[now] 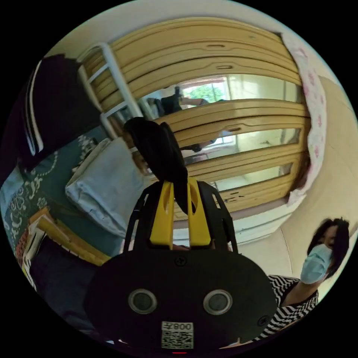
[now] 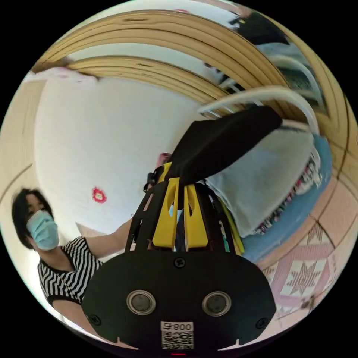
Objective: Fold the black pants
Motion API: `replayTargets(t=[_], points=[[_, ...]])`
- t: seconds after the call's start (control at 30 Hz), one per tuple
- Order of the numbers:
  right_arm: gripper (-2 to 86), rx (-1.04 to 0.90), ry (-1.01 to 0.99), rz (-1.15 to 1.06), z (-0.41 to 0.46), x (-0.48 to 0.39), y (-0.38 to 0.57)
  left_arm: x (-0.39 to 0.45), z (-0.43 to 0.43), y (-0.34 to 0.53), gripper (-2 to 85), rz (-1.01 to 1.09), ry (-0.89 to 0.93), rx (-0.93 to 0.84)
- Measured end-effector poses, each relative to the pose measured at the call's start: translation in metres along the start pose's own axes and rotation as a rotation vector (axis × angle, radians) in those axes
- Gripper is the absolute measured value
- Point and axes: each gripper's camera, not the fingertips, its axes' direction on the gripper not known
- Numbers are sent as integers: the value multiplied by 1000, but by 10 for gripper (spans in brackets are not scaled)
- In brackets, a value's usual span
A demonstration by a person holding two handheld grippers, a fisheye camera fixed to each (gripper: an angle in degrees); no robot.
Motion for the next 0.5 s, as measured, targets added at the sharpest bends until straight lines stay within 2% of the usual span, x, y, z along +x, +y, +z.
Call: replayTargets(t=[0.07, 0.13, 0.17, 0.27, 0.5], points=[[15, -76, 90, 225, 11, 62, -10, -53, 23, -3, 67, -195, -174, -91], [19, -148, 148, 368, 20, 97, -8, -77, 24, 4, 69, -291, -216, -70], [22, -144, 117, 388, 20, 103, -8, -84, 20, 8, 71, -314, -189, -30], [28, -105, 79, 380, 11, 100, -16, -80, 8, 7, 67, -267, -156, 12], [53, -29, 25, 429, -10, 91, -42, -35, -11, 31, 41, -121, -50, -16]])
